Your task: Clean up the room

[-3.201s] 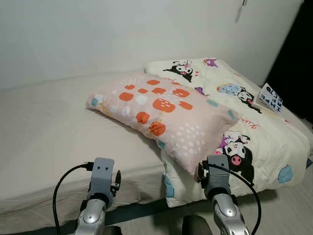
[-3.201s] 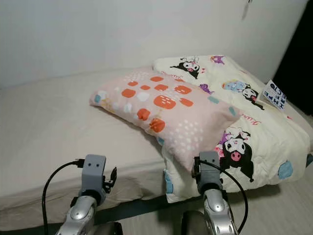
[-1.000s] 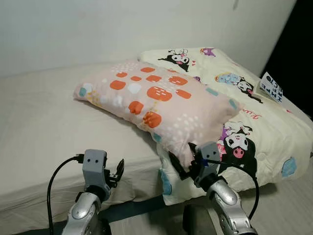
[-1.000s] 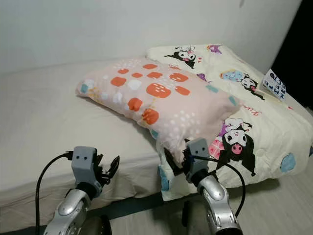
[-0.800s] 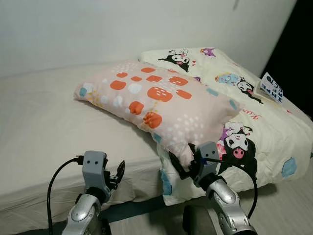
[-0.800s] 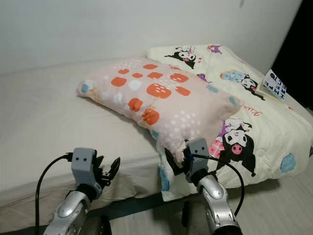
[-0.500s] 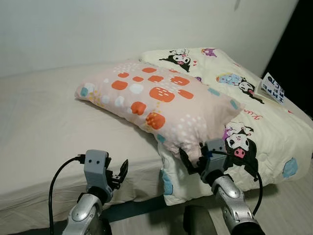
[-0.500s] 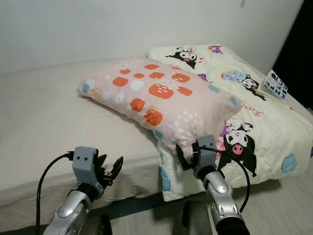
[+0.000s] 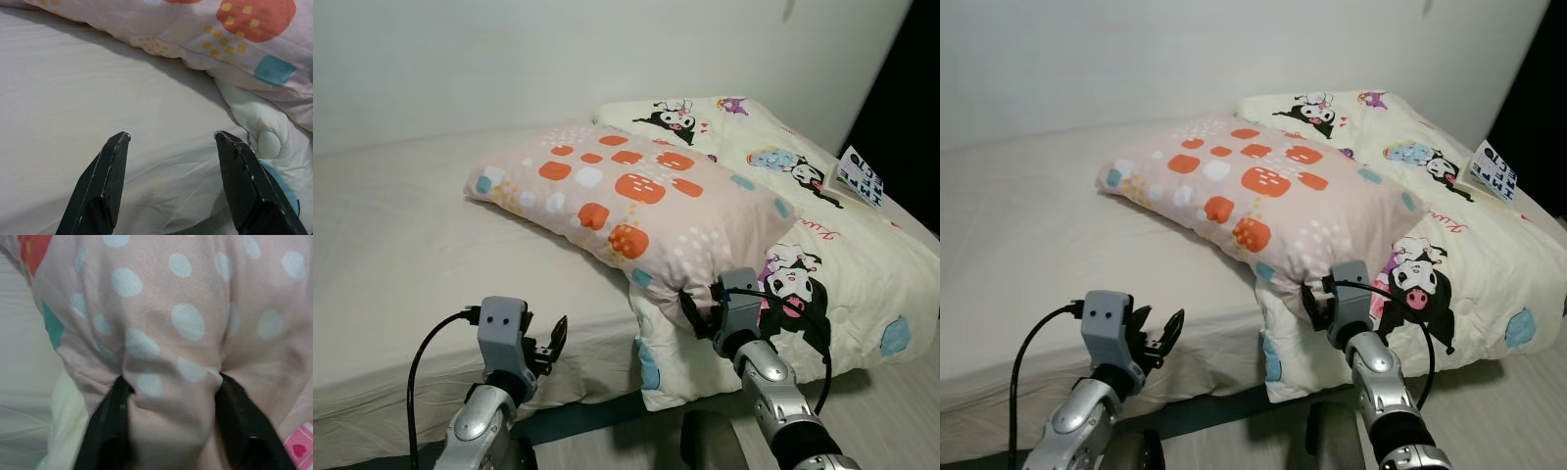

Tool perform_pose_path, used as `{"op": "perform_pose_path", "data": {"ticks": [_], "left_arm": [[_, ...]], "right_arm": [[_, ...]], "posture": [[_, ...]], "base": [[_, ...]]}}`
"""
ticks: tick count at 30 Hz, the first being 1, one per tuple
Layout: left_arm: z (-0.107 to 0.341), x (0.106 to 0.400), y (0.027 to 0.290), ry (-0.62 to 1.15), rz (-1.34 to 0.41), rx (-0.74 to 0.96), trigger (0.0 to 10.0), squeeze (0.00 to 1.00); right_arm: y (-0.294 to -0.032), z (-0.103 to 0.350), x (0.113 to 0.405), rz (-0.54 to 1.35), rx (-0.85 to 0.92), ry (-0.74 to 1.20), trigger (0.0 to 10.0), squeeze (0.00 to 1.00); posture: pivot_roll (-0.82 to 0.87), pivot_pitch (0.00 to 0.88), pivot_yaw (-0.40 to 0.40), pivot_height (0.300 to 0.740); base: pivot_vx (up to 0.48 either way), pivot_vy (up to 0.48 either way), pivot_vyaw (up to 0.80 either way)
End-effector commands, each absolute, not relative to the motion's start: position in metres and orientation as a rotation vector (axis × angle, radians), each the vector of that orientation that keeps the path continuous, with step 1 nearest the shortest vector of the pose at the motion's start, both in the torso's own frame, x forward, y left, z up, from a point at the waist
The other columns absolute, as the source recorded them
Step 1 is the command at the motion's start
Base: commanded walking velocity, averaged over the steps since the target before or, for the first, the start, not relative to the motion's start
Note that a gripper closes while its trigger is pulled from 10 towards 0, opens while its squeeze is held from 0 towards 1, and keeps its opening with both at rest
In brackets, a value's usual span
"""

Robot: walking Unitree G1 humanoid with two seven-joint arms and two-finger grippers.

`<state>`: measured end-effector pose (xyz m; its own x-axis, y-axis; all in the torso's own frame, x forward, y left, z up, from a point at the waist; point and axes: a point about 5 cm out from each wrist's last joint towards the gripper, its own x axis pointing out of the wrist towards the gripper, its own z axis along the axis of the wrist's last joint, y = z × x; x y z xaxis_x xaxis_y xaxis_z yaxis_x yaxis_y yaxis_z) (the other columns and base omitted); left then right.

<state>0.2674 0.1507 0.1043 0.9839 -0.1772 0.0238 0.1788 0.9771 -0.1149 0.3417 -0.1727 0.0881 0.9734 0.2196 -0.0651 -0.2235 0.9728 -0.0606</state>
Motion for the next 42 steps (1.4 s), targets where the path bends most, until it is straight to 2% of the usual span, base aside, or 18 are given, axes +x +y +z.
{"op": "perform_pose_path", "data": {"ticks": [1, 11, 19, 23, 24, 29, 33, 39, 42], "left_arm": [[0.100, 0.266, 0.156, 0.013, -0.159, -0.112, 10.0, 0.00], [0.100, 0.265, 0.156, 0.013, -0.161, -0.106, 10.0, 0.00], [0.106, 0.266, 0.156, -0.008, -0.187, -0.098, 10.0, 0.00], [0.121, 0.275, 0.175, -0.063, -0.142, -0.072, 10.0, 0.00], [0.121, 0.275, 0.175, -0.063, -0.142, -0.072, 10.0, 0.00], [0.140, 0.283, 0.194, -0.121, -0.105, -0.043, 10.0, 0.00], [0.146, 0.286, 0.203, -0.140, -0.086, -0.030, 10.0, 0.00], [0.148, 0.288, 0.207, -0.146, -0.075, -0.028, 10.0, 0.00], [0.149, 0.289, 0.208, -0.150, -0.069, -0.032, 10.0, 0.00]], "right_arm": [[-0.178, 0.083, 0.341, 0.194, -0.062, 0.081, 0.0, 0.00], [-0.174, 0.083, 0.345, 0.201, -0.072, 0.090, 0.0, 0.00], [-0.157, 0.083, 0.347, 0.276, -0.062, 0.098, 0.0, 0.00], [-0.105, 0.086, 0.344, 0.448, -0.033, 0.073, 0.0, 0.00], [-0.105, 0.086, 0.344, 0.448, -0.033, 0.073, 0.0, 0.00], [-0.057, 0.084, 0.326, 0.671, -0.010, 0.072, 0.0, 0.00], [-0.035, 0.082, 0.308, 0.842, -0.005, 0.088, 0.0, 0.00], [-0.022, 0.083, 0.296, 0.950, 0.009, 0.099, 0.0, 0.00], [-0.004, 0.092, 0.281, 1.086, 0.044, 0.094, 0.0, 0.00]], "posture": [[0.01, 0.172, -0.021, 0.539], [0.01, 0.177, -0.024, 0.539], [0.01, 0.177, -0.026, 0.539], [0.01, 0.167, -0.033, 0.539], [0.01, 0.167, -0.033, 0.539], [0.01, 0.162, -0.036, 0.539], [0.01, 0.160, -0.035, 0.539], [0.00, 0.155, -0.031, 0.539], [0.00, 0.152, -0.030, 0.539]], "base": [[0.000, 0.000, 0.00], [0.000, 0.000, 0.00], [0.000, 0.000, 0.00], [0.000, 0.000, 0.00], [0.000, 0.000, 0.00], [0.000, 0.000, 0.00], [0.000, 0.000, 0.00], [0.000, 0.000, 0.00], [0.000, 0.000, 0.00]]}}
